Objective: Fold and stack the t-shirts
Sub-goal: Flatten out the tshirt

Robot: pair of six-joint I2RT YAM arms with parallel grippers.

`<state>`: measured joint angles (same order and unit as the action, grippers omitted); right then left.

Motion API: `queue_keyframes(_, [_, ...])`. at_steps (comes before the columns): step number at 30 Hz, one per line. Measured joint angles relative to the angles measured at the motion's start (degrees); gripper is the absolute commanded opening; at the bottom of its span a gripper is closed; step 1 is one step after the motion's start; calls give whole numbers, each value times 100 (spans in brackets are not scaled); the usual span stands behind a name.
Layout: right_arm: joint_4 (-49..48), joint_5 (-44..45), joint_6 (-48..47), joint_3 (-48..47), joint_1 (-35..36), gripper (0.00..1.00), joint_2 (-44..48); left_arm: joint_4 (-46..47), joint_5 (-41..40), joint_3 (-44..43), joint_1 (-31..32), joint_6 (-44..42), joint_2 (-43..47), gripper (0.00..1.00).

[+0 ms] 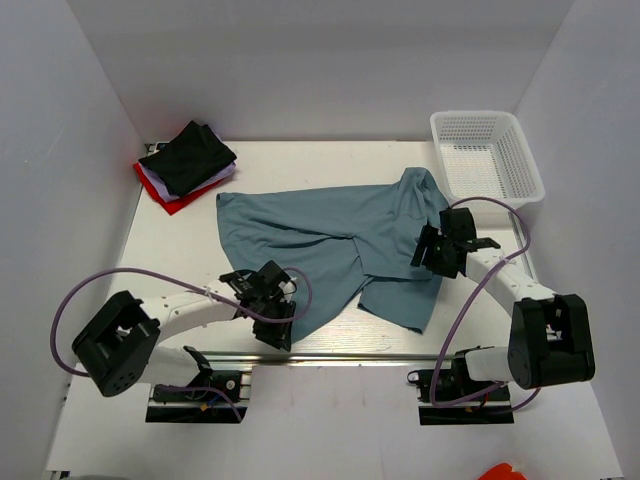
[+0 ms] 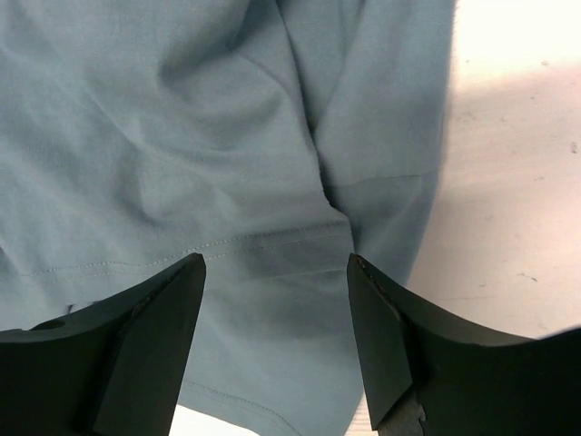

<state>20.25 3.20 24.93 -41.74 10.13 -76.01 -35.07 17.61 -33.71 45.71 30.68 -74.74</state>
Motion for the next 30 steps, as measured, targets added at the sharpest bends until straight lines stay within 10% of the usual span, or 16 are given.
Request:
queue_keyframes(6, [-79, -39, 0, 28, 0, 69, -186, 20, -374, -160, 101, 103, -258, 0])
queue_keyframes(15, [-76, -4, 33, 168, 0, 64, -321, -243, -1386, -326, 107, 343, 26, 0])
queue_keyframes(23, [-337, -153, 149, 179, 0, 0, -570, -442, -2013, -507, 107, 525, 542, 0])
queue_keyframes(30, [-463, -109, 192, 111, 7, 0, 33, -820, -2826, -1027, 107, 614, 680, 0])
